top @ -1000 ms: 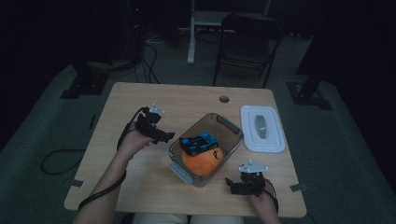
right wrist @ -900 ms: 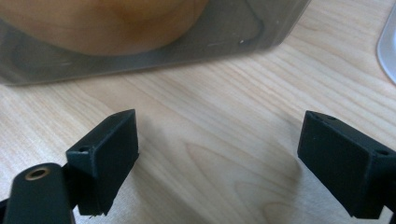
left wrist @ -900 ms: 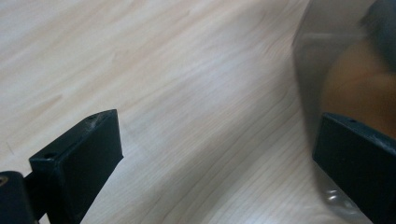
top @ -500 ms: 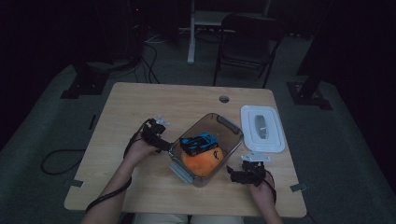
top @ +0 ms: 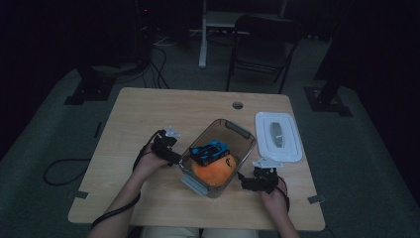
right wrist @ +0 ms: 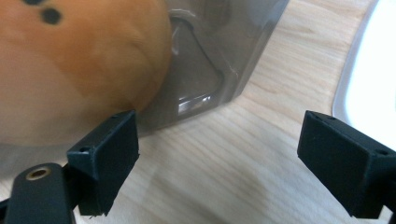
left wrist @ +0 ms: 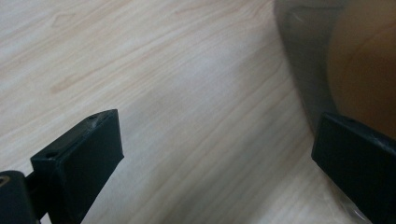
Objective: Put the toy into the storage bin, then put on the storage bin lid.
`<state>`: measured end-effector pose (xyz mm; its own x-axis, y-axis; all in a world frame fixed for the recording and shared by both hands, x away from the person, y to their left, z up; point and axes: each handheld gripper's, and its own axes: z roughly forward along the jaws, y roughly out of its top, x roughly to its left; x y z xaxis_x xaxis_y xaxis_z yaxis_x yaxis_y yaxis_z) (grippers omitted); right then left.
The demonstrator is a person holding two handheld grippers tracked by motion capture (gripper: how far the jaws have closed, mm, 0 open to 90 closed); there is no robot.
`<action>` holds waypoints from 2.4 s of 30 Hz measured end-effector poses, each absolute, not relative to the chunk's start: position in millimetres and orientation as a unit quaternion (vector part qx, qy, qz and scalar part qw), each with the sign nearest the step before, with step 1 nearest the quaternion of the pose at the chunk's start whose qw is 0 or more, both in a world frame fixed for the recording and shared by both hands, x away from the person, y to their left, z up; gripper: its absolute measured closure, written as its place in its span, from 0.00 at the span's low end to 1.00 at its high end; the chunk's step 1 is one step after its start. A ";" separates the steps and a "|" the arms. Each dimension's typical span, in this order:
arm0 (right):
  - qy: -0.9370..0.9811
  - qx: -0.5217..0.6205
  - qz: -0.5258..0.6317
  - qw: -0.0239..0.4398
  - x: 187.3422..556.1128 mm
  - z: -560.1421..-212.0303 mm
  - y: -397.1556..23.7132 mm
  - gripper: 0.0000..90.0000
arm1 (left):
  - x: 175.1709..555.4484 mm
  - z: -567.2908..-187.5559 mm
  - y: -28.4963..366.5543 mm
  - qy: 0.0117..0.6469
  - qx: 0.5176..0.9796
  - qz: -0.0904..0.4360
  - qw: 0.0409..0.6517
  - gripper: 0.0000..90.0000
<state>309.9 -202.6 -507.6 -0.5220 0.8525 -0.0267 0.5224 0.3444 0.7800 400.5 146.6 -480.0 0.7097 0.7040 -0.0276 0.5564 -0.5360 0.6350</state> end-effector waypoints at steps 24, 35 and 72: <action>0.789 0.423 0.403 0.188 320.3 -508.7 -213.0 0.15 | 371.6 -487.4 135.0 0.358 0.868 0.103 0.329 0.03; 0.786 0.434 0.393 0.201 334.3 -509.6 -209.5 0.15 | 365.0 -486.2 134.4 0.347 0.872 0.099 0.330 0.03; 0.693 0.590 0.317 0.267 401.1 -485.1 -294.5 0.36 | 363.6 -501.2 140.2 0.302 0.862 0.122 0.388 0.00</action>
<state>401.1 -294.5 -485.1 -0.1603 0.9871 0.0035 0.6480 0.1025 0.7547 363.6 140.2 -501.2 0.7878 0.6154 -0.0244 0.4263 -0.5163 0.7428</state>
